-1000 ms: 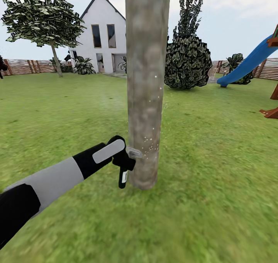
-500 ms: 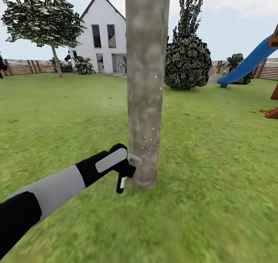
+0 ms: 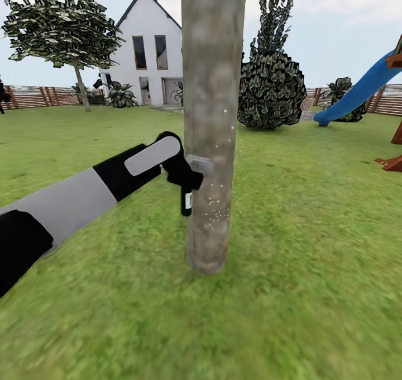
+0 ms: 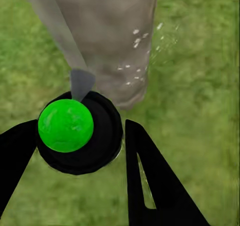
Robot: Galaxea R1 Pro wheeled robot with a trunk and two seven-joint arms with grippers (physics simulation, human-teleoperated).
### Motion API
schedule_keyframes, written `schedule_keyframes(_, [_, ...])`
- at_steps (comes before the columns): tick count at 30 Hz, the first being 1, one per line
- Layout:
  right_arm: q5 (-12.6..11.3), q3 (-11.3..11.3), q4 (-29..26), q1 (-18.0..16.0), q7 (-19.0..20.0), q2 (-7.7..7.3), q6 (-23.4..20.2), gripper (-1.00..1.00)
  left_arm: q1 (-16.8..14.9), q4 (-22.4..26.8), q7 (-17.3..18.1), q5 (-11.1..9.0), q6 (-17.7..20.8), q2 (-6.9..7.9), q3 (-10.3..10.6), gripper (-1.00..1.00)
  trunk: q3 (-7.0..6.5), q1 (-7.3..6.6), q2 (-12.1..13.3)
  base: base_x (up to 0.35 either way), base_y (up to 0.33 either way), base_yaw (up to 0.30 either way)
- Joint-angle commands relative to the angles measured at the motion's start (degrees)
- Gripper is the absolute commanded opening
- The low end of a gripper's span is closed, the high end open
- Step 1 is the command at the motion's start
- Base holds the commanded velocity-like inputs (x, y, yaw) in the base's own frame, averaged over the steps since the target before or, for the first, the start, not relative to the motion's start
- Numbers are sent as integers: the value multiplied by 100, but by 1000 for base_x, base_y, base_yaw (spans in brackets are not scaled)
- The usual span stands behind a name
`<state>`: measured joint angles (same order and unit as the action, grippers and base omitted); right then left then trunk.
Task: In the garden, pick up the pesticide atomizer on the floor and spray pesticide onto both trees until each tree trunk is fully covered.
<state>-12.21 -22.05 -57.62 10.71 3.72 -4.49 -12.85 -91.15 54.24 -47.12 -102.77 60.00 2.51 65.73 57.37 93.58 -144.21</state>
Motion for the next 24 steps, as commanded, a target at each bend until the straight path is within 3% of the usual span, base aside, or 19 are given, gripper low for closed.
schedule_keyframes(1, [-35, -10, -13, 1, 23, 1, -34, -100, -217, 5, -51, -210, 0, 4, 27, -100, 6, 0, -1, 0, 0, 0])
schedule_keyframes(3, [-36, -8, -13, 1, 23, 1, -34, -100, -584, -43, -51, -613, 0, -21, 43, -100, 6, 0, -1, 0, 0, 0])
schedule_keyframes(9, [-35, -8, -13, 1, 23, 8, -34, -100, -1481, -88, -51, -1492, 0, -35, 295, -100, 6, 0, -1, 0, 0, 0])
schedule_keyframes(15, [-29, -17, -13, 1, 24, 9, -34, -100, -2075, -96, -51, -1929, 0, -31, 658, -100, 6, 0, -1, 0, 0, 0])
schedule_keyframes(17, [-28, -18, -13, 1, 27, 9, -34, -100, -2369, -104, -51, -2215, 0, -7, 969, -100, 6, 0, -1, 0, 0, 0])
schedule_keyframes(19, [-27, -18, -13, 1, 29, 9, -34, -100, -2594, -102, -51, -2444, 0, 16, 1135, -100, 6, 0, -1, 0, 0, 0])
schedule_keyframes(24, [-27, -26, -13, 1, 32, 2, -34, -100, -2761, -103, -51, -2557, 0, 45, 1254, -100, 6, 0, -1, 0, 0, 0])
